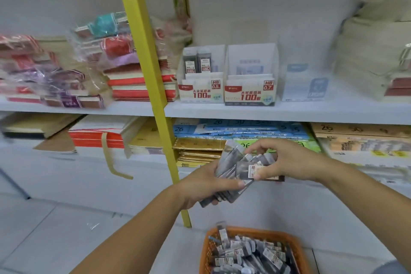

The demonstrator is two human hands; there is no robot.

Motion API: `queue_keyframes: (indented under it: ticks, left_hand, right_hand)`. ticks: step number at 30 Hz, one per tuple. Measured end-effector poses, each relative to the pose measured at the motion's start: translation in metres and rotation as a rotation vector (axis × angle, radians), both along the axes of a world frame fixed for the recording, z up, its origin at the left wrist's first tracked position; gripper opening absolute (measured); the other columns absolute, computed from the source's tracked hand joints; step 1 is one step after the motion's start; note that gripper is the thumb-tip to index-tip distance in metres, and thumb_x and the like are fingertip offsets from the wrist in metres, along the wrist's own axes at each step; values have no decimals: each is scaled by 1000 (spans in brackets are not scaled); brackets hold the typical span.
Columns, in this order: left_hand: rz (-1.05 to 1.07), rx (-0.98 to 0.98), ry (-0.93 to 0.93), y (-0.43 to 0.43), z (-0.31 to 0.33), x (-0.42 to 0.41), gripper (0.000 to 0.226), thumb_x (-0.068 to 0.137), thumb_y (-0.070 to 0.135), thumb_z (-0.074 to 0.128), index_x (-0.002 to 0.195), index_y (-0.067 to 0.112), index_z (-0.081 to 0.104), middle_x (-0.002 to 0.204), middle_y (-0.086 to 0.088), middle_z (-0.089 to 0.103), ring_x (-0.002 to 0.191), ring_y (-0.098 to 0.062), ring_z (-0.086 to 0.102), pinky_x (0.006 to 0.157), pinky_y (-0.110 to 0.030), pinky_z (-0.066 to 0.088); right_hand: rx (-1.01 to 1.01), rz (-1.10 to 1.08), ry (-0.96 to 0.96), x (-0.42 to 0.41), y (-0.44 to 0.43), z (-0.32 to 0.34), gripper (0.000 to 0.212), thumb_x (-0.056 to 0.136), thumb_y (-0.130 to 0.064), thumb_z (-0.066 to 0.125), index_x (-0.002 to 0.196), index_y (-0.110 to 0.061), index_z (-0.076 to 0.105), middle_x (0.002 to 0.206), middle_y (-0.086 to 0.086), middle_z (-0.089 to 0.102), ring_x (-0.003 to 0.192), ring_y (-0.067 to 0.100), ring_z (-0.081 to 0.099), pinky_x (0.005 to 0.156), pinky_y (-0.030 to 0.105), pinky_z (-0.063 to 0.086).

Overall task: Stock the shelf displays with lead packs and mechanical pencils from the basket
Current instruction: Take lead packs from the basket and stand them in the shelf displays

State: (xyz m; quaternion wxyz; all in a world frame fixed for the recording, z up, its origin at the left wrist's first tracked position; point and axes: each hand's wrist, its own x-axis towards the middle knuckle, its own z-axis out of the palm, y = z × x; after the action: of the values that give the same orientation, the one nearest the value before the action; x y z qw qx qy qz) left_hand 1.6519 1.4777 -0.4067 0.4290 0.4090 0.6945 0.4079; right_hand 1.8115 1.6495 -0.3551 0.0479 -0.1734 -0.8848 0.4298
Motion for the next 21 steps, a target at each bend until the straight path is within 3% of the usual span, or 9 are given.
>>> queue_keyframes:
  ticks: [1,4,7,10,12,14,17,21]
  left_hand:
    - [29,12,-3,0,-2,-2,53,74,53,81,117,33,57,81,8,72,60,-4,60,53,-22,49]
    - [109,47,-41,0,-4,-8,50,76,51,80,116,33,57,80,9,74,57,-3,61,50,-20,47]
    - [196,93,-127,0,-6,-14,59,72,52,82,118,28,55,92,-7,78,77,-19,66,58,-29,46]
    - [305,136,-167,-4,-7,-20,66,65,54,84,120,30,55,95,-9,78,87,-27,66,68,-36,45]
    - [355,186,-201,-6,-4,-23,68,63,53,85,121,30,55,95,-9,77,86,-24,69,65,-31,48]
    - [398,250,-226,-9,1,-24,69,62,52,86,120,29,56,95,-8,78,83,-21,72,59,-25,51]
    - [455,323,-247,-15,8,-25,70,57,53,87,116,30,58,94,-4,78,82,-21,74,57,-23,52]
    - [468,341,-252,-21,11,-22,64,57,52,87,112,33,61,94,-6,78,82,-24,69,58,-28,50]
  right_hand:
    - [-52,-43,45,-2,-1,-4,51,62,-29,90,100,-50,64,110,-10,58,79,14,70,64,34,60]
    - [-124,-211,176,-11,-2,-11,44,63,-31,89,94,-36,58,100,-12,64,60,10,66,43,19,48]
    - [-218,-245,244,-15,2,-10,30,72,-21,85,87,-23,58,76,-3,72,44,10,59,40,14,39]
    - [-303,-182,197,-12,6,-3,28,80,-1,71,98,-21,65,91,0,72,61,15,67,55,22,46]
    - [-355,-142,200,-11,9,0,40,80,7,67,106,-23,67,103,0,71,81,19,71,67,29,51]
    - [-376,-134,242,-11,10,2,46,80,6,70,112,-27,67,103,0,73,92,16,71,73,27,54]
    - [-410,-187,358,-12,8,4,43,79,2,73,114,-21,64,93,8,75,86,18,72,69,20,54]
    - [-417,-247,434,-14,0,7,28,83,-5,72,106,-15,60,89,7,76,78,16,72,61,22,56]
